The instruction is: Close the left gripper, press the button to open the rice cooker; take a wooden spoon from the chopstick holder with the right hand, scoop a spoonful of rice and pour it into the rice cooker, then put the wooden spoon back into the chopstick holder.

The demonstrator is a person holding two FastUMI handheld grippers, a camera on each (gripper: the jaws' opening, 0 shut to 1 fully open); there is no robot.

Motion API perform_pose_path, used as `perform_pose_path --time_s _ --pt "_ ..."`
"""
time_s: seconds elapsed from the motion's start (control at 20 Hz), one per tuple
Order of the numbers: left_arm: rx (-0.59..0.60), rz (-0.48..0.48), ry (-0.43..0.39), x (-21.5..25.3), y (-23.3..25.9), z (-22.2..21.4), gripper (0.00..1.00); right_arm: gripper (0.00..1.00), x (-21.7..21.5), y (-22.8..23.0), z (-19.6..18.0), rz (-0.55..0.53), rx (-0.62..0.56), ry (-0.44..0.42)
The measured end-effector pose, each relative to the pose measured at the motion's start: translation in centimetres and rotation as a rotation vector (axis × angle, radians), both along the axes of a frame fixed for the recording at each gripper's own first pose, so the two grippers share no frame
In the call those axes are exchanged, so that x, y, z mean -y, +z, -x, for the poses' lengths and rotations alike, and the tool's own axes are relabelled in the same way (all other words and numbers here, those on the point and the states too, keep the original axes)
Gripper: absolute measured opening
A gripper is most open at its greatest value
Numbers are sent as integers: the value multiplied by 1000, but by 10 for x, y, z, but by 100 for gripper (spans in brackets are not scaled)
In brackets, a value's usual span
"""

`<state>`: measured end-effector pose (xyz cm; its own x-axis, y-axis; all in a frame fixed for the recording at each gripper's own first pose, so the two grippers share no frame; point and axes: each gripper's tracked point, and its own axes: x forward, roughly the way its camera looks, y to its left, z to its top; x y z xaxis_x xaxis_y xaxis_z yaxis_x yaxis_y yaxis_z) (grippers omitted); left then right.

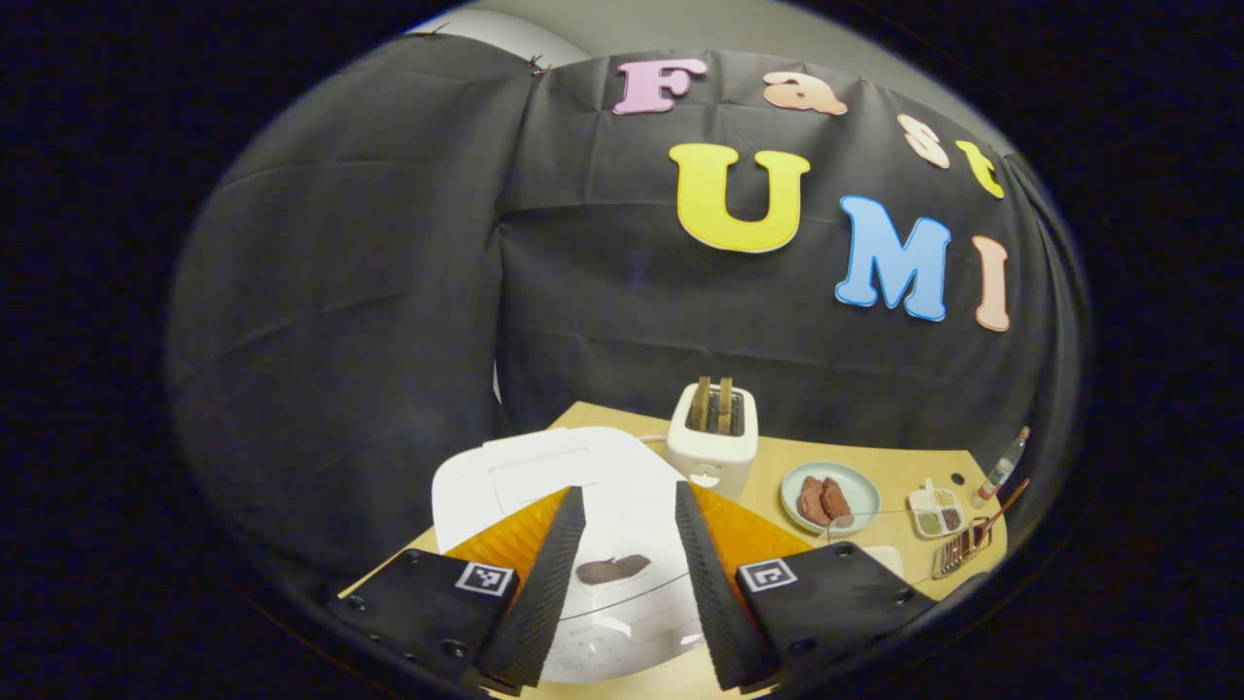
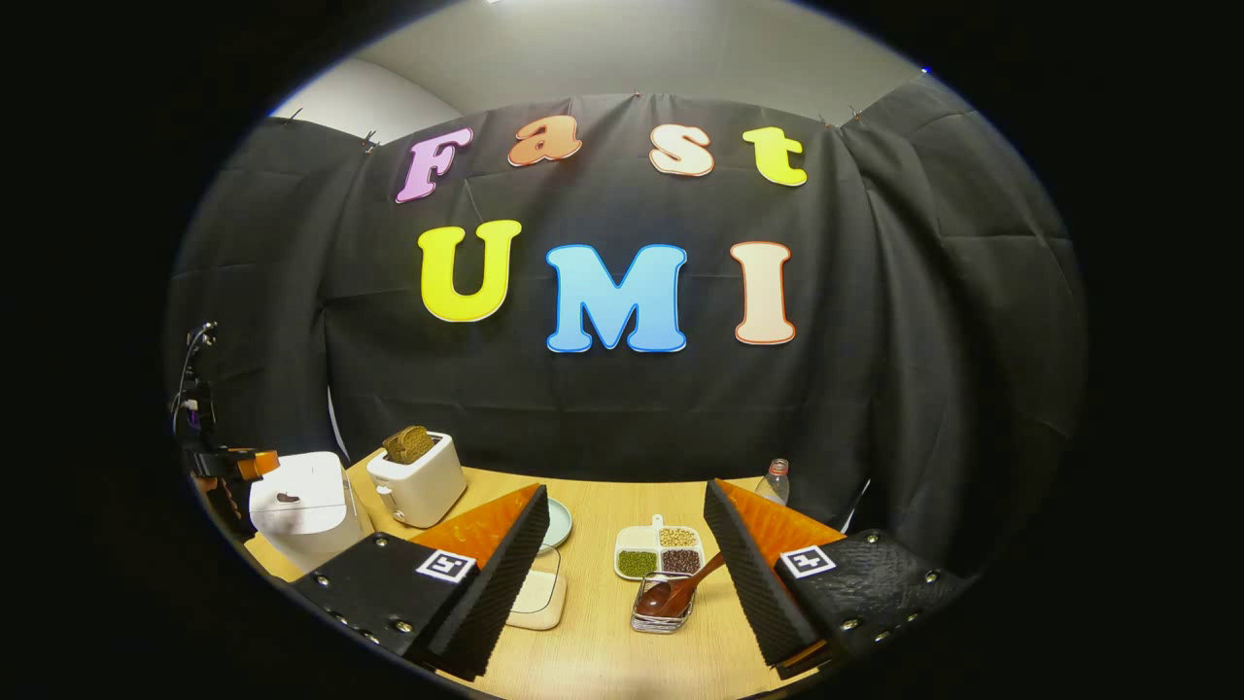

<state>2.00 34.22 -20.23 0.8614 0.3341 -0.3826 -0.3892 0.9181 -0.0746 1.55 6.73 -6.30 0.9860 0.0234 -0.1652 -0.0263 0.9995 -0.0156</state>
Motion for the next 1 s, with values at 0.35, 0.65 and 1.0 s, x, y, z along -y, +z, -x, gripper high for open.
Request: perform_pose_path --time_s 0.35,0.65,1.0 --pt "-154 62 -12 3 -61 10 9 98 -1 -3 3 -3 -7 11" --pt "-224 156 -57 17 -89 8 9 98 5 -3 6 3 -10 1" --pt "-175 197 -19 8 -70 1 9 98 11 -5 6 -17 -14 -16"
